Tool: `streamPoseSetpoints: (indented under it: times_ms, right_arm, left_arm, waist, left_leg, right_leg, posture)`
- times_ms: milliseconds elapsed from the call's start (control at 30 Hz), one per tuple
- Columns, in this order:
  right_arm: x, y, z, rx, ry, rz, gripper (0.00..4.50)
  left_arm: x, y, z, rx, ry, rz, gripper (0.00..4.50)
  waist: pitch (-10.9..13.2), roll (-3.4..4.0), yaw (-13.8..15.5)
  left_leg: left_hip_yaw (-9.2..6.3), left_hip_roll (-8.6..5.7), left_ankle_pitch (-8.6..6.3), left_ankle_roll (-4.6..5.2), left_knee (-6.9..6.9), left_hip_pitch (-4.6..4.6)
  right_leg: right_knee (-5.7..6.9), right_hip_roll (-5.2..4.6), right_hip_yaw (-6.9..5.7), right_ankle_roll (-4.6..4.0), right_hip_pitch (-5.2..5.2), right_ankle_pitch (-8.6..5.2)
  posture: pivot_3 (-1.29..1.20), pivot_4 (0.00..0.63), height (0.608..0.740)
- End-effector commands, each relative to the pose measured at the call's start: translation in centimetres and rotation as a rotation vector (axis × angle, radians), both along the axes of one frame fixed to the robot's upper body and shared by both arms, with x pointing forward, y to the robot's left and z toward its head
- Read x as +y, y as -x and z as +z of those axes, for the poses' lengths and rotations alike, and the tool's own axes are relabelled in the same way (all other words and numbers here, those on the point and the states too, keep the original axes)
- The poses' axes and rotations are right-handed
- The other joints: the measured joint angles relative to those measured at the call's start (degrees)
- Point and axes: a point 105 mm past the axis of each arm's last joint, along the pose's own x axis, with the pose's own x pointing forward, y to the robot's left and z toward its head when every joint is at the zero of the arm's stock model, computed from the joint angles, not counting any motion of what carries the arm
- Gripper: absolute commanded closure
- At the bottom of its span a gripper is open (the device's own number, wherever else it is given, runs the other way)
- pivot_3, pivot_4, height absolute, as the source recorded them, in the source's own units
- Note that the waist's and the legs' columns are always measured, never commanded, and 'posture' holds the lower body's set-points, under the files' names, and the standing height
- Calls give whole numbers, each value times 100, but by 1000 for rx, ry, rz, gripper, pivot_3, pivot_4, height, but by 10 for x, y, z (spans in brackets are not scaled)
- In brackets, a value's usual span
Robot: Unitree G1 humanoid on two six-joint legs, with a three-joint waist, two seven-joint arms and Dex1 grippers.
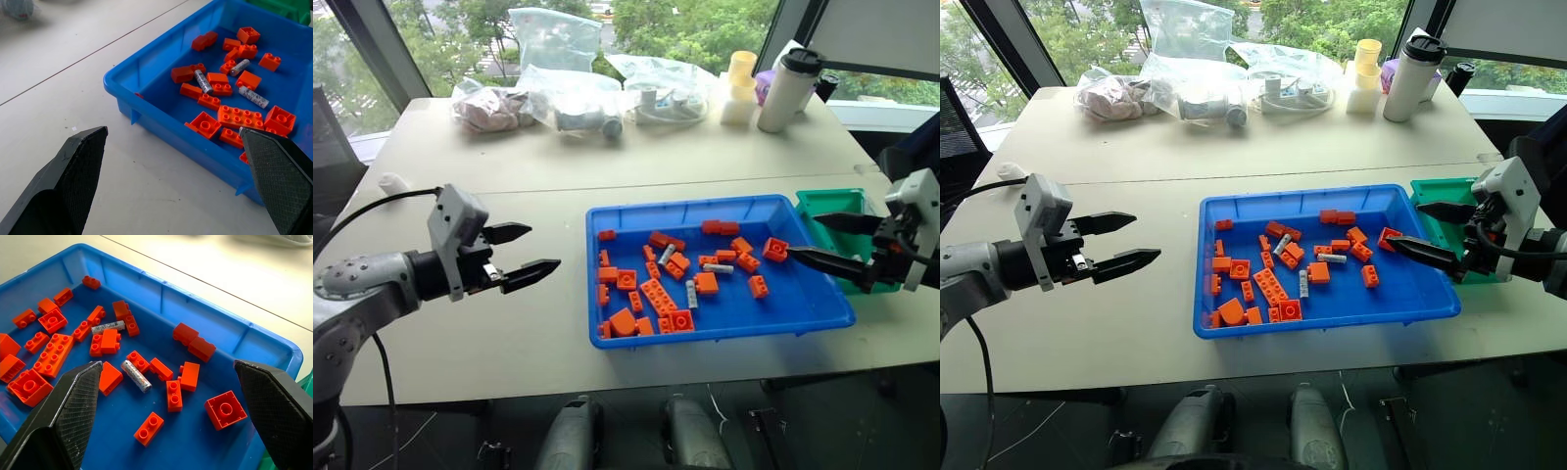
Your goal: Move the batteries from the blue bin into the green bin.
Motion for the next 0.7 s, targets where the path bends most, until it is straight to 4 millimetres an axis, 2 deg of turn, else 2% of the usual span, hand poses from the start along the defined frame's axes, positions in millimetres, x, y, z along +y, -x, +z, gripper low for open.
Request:
streamPoseSetpoints:
  times_ms: [33, 700]
  right_arm:
    - [4, 0, 9, -45, 9, 13, 79]
    - [12, -8, 10, -25, 17, 1, 79]
  left_arm:
    - [-1, -2, 11, -64, 8, -1, 0]
    - [-4, -3, 9, -60, -26, -25, 0]
  waist:
    - [0, 0, 0]
    - [0, 0, -2]
  left_leg:
    - [0, 0, 0, 0, 0, 0]
    - [0, 0, 0, 0, 0, 0]
  right_leg:
    - [0, 0, 0, 0, 0, 0]
    - [0, 0, 0, 0, 0, 0]
  posture:
    - [0, 150, 740]
    - [0, 150, 740]
